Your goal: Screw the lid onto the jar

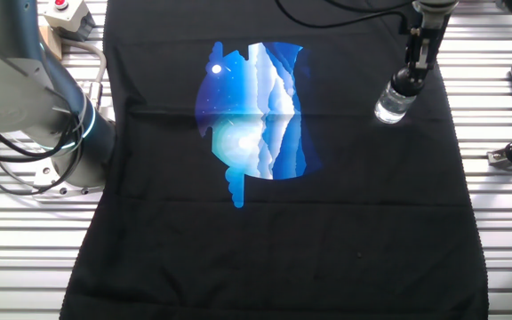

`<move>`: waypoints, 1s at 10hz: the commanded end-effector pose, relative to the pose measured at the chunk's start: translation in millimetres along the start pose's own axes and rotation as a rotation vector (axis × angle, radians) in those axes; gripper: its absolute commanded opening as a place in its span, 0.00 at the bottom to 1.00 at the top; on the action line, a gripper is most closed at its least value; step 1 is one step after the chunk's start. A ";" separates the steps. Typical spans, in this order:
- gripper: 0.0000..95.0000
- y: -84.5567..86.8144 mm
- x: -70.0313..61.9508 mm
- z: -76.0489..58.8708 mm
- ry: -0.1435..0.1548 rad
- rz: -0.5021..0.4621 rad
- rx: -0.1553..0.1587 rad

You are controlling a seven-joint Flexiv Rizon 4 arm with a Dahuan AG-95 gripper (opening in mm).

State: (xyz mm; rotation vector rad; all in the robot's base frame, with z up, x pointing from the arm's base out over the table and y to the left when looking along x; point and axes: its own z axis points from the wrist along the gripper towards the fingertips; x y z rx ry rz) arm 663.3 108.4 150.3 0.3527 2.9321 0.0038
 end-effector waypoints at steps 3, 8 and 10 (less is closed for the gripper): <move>0.00 -0.8 0.1 2.4 -0.004 0.002 0.002; 0.00 -1.3 0.4 4.2 -0.003 0.002 0.002; 0.00 -1.3 0.4 4.6 -0.003 0.003 0.002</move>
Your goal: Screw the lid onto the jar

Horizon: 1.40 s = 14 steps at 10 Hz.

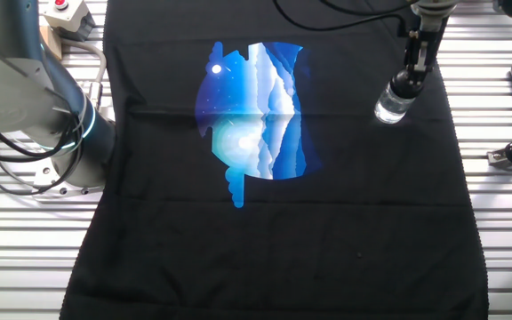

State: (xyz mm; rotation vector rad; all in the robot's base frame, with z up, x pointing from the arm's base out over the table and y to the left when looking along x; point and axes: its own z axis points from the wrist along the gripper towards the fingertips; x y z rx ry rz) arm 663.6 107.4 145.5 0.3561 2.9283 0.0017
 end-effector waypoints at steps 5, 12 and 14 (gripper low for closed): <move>0.00 -0.5 0.2 1.5 -0.004 0.000 0.002; 0.00 -0.8 0.8 5.5 -0.007 -0.001 0.005; 0.00 -0.8 0.8 6.0 -0.007 -0.001 0.005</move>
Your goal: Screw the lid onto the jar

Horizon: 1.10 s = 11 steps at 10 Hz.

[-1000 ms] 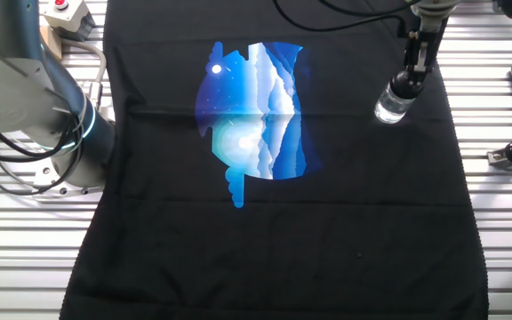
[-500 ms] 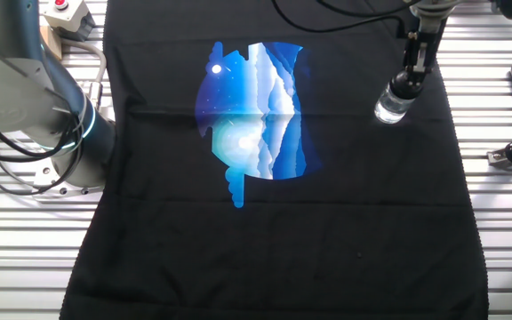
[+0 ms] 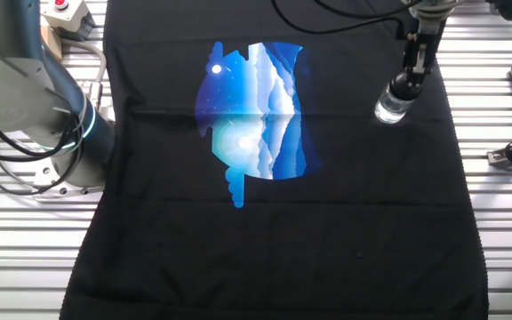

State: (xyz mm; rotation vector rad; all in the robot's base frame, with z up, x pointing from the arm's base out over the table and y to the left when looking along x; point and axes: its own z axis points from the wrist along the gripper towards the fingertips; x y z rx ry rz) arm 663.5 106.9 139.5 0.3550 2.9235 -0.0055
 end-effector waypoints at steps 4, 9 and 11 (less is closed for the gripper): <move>0.00 -0.2 -0.1 1.6 -0.003 0.004 0.008; 0.00 -0.1 0.0 1.7 -0.006 0.006 0.012; 0.00 -0.3 0.1 2.9 -0.007 0.007 0.012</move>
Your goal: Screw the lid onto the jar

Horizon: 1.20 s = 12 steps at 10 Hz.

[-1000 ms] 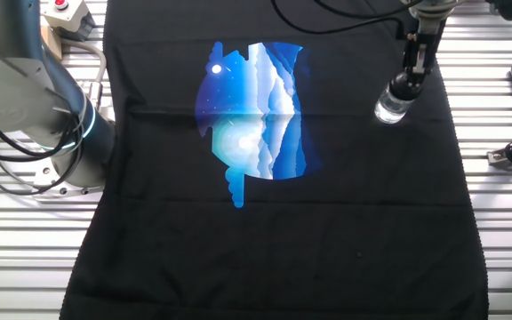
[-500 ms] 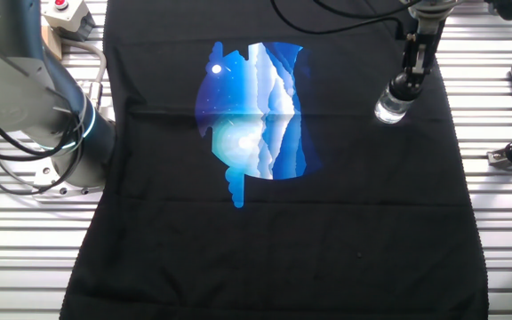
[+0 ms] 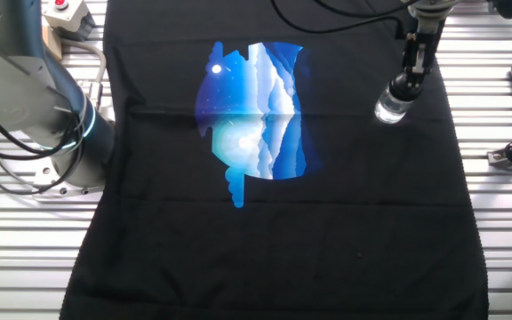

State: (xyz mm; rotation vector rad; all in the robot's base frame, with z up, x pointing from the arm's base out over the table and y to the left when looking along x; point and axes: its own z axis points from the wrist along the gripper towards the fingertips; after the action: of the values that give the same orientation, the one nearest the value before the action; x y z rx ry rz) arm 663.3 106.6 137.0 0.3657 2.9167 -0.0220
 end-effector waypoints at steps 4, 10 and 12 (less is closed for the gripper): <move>0.00 0.1 0.1 3.6 -0.003 0.001 0.000; 0.00 -0.1 0.6 6.5 -0.005 0.002 0.012; 0.00 -0.1 0.6 6.4 -0.006 0.002 0.011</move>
State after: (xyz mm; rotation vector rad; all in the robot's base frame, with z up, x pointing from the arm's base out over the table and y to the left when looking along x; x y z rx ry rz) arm 664.2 106.8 131.7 0.3698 2.9113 -0.0359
